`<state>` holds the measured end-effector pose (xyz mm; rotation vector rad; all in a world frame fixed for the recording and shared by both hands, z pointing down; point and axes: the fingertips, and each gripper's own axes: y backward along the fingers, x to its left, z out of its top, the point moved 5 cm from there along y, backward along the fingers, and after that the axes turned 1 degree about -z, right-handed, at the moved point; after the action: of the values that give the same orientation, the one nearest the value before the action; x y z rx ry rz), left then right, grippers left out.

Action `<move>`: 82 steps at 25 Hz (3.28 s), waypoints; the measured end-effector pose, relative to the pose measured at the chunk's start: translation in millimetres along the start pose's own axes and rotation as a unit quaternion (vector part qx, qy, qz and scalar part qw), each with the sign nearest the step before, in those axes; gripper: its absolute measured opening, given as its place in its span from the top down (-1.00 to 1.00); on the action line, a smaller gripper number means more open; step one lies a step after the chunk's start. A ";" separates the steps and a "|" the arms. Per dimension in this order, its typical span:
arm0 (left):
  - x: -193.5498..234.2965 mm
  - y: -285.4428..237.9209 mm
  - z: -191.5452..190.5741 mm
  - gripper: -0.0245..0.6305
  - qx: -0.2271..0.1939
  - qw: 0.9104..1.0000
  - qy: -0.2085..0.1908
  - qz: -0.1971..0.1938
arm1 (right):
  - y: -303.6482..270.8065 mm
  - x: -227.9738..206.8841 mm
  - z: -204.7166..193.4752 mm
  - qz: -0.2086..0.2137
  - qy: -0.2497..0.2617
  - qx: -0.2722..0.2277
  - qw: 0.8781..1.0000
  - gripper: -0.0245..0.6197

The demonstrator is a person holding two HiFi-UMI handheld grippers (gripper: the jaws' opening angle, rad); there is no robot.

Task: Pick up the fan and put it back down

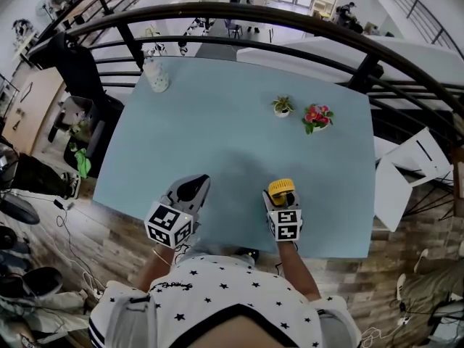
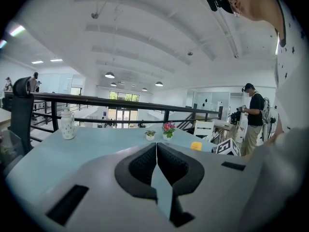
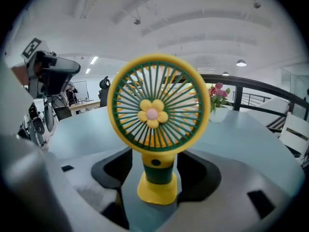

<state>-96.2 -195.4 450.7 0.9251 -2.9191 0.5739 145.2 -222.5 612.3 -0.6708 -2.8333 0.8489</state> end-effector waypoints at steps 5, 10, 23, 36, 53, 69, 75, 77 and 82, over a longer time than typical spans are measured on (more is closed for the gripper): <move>-11.0 -2.2 0.4 0.84 -0.002 1.000 -0.003 -0.009 | 10.3 -1.1 -3.9 0.003 -0.009 0.000 1.000 0.06; -21.9 -4.1 -0.1 0.84 -0.004 1.000 -0.007 -0.020 | 23.3 1.7 -4.9 0.003 -0.010 -0.007 1.000 0.04; -55.3 -8.0 -4.6 0.84 -0.011 0.999 -0.014 -0.044 | 64.4 6.0 3.2 0.021 -0.026 -0.050 0.998 0.15; -80.3 2.9 -15.9 0.84 -0.019 0.999 -0.008 -0.041 | 110.1 6.0 24.1 0.037 -0.016 -0.113 0.993 0.86; -104.0 9.7 -24.7 0.84 -0.015 0.999 -0.005 -0.048 | 157.1 4.6 50.1 0.063 -0.052 -0.200 0.976 0.93; -102.9 10.2 -23.4 0.84 -0.013 0.999 -0.005 -0.048 | 160.2 5.4 60.1 0.069 -0.055 -0.217 0.972 0.93; -103.0 12.6 -26.5 0.84 -0.014 0.999 -0.004 -0.046 | 159.9 8.0 56.5 0.070 -0.055 -0.216 0.972 0.93; -102.7 13.3 -26.8 0.84 -0.013 0.999 -0.004 -0.047 | 159.7 9.0 56.0 0.070 -0.056 -0.214 0.973 0.93; -105.2 13.2 -26.1 0.84 -0.012 0.999 -0.003 -0.047 | 161.9 7.9 55.5 0.070 -0.056 -0.212 0.973 0.93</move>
<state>-19.2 -118.1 456.5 1.0569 -2.8617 0.5297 187.4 -125.8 477.3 -0.9057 -3.1309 0.2961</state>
